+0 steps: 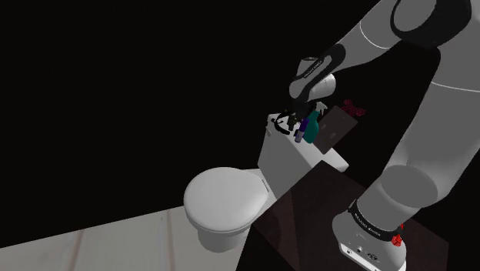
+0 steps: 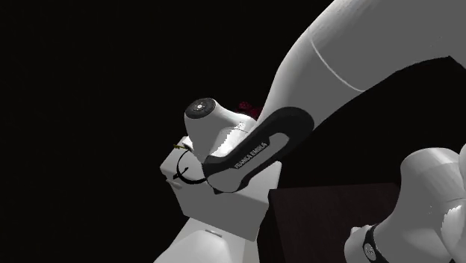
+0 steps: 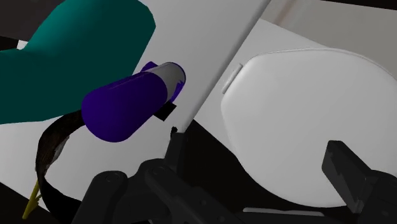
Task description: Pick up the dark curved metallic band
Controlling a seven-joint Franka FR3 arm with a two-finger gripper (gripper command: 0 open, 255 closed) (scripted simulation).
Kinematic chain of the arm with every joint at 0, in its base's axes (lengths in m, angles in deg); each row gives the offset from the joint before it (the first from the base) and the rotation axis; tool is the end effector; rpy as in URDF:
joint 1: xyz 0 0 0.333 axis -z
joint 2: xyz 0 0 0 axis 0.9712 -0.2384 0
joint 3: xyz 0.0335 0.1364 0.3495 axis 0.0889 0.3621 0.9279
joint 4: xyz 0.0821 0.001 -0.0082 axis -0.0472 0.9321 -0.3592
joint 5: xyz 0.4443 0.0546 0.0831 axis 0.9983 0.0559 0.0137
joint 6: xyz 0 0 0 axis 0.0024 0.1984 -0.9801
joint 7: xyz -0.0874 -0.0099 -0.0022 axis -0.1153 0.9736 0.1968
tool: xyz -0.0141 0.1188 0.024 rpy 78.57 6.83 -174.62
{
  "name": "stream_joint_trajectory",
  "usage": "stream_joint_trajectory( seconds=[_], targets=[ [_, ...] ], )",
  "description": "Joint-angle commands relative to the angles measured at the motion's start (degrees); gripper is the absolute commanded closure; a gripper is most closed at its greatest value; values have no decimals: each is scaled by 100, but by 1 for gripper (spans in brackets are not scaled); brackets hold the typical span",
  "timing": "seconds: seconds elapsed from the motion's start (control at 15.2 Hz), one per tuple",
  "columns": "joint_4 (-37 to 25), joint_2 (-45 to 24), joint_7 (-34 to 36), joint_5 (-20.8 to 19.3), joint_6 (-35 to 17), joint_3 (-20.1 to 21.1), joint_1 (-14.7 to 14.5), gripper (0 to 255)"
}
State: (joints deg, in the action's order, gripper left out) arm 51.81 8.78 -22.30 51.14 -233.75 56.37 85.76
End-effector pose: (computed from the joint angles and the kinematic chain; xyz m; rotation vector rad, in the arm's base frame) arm 0.4959 -0.2620 0.2285 3.0232 0.1576 -0.1012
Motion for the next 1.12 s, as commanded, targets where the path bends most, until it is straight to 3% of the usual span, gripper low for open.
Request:
stream_joint_trajectory(
  seconds=[0.0, 0.46, 1.06],
  targets=[
    [-327, -482, -225, 159, -207, 42, 131, 0],
    [-1663, -2013, -766, 505, -595, 310, 665, 0],
    [-1833, -2560, -766, 590, -970, 425, 765, 0]
  ],
)
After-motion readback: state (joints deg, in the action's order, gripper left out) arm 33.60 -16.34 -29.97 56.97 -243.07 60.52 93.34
